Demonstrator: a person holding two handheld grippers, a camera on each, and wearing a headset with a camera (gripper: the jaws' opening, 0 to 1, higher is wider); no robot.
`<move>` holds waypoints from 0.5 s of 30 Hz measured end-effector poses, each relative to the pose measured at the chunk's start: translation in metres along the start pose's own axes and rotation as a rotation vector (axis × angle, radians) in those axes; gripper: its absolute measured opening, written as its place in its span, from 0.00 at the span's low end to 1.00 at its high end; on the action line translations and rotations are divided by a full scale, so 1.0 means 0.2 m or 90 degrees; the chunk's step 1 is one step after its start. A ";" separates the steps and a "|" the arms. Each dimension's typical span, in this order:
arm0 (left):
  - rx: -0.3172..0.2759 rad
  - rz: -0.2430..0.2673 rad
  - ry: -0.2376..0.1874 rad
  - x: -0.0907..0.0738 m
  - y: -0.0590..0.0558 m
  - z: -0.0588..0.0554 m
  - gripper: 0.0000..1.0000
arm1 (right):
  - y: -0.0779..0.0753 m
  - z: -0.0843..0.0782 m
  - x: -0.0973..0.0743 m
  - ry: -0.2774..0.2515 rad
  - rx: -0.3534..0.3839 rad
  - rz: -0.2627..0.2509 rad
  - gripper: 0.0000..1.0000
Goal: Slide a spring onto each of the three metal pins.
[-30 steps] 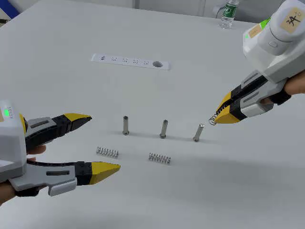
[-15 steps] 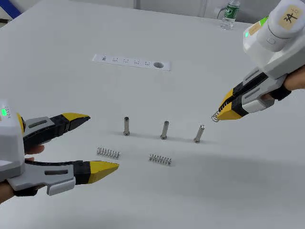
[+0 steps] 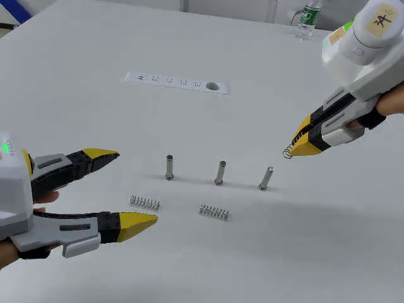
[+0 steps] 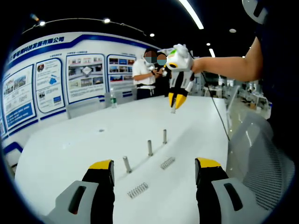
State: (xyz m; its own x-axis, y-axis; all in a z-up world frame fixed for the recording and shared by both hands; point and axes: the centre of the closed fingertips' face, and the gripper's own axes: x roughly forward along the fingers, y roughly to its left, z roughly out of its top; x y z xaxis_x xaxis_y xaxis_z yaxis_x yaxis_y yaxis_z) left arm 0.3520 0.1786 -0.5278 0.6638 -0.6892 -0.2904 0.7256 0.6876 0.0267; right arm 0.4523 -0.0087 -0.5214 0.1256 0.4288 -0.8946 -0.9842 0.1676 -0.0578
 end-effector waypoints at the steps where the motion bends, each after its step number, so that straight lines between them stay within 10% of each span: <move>1: 0.001 0.000 0.001 0.00 0.00 0.00 0.71 | 0.00 0.00 0.00 0.000 0.001 0.000 0.12; 15: 0.005 0.003 -0.001 0.00 0.01 0.01 0.72 | -0.02 0.02 -0.01 0.006 -0.003 -0.001 0.12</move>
State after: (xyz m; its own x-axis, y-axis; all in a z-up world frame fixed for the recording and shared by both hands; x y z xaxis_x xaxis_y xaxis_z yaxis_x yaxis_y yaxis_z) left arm 0.3546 0.1794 -0.5257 0.6680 -0.6859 -0.2887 0.7234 0.6895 0.0357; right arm 0.4568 -0.0069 -0.5178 0.1266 0.4200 -0.8986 -0.9844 0.1648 -0.0617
